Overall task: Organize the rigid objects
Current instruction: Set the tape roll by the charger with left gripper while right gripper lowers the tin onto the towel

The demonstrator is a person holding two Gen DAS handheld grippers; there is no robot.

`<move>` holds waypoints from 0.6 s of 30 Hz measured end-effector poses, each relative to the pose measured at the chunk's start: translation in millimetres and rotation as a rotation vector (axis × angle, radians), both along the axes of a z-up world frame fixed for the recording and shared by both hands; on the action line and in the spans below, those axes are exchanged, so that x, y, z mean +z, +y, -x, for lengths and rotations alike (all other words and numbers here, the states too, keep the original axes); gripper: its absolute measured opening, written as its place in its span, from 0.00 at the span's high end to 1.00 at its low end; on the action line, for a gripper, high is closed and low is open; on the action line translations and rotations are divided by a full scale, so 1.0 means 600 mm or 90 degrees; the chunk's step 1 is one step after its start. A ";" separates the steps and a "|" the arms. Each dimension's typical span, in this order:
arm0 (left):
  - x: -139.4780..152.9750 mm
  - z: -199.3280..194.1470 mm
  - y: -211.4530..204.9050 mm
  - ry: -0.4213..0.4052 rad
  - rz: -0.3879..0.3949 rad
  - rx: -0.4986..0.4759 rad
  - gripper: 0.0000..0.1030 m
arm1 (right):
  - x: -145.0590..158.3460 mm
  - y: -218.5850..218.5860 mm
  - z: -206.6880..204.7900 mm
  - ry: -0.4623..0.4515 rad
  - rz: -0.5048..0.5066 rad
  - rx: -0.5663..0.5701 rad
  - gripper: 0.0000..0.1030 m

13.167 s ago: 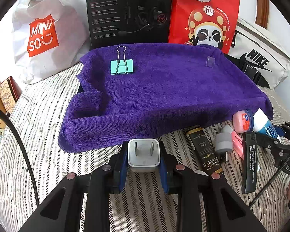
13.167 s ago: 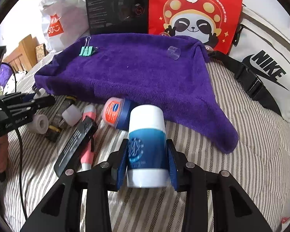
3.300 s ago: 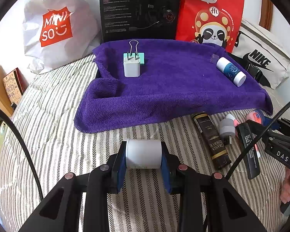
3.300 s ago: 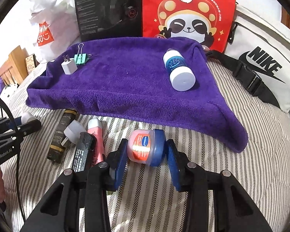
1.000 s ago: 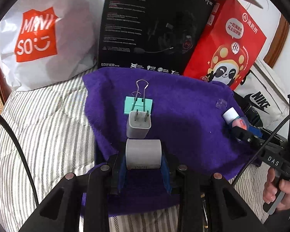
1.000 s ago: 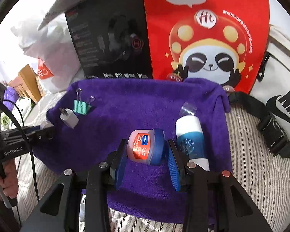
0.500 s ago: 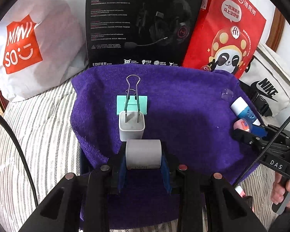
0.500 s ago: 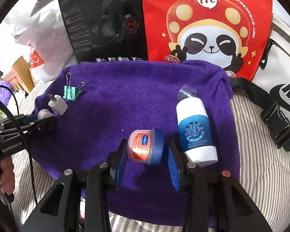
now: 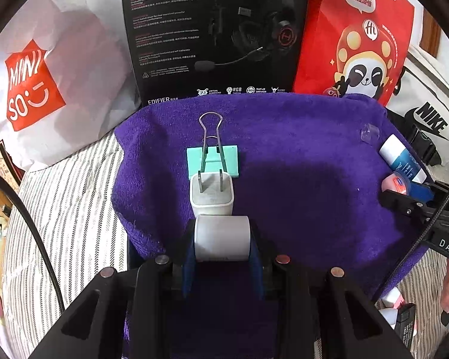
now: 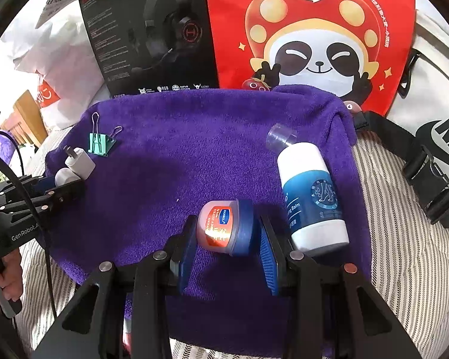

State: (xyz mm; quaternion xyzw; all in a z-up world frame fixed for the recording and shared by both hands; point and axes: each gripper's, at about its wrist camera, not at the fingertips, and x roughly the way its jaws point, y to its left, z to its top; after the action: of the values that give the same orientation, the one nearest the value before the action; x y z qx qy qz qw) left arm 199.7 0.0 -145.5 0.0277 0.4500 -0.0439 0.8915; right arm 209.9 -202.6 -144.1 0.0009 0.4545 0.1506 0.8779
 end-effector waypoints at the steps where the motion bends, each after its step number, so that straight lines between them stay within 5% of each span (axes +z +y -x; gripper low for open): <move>1: 0.000 0.000 0.001 0.000 0.001 -0.001 0.71 | 0.000 0.000 0.001 -0.001 0.000 0.000 0.62; 18: 0.001 0.019 -0.003 -0.005 -0.011 -0.013 0.67 | -0.003 0.009 0.007 -0.020 0.028 0.023 0.60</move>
State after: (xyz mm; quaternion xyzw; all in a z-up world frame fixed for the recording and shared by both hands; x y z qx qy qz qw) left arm 188.4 -1.8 -145.1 0.0402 0.4464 -0.0487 0.8926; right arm 205.9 -197.4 -145.6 -0.0289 0.4440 0.1565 0.8818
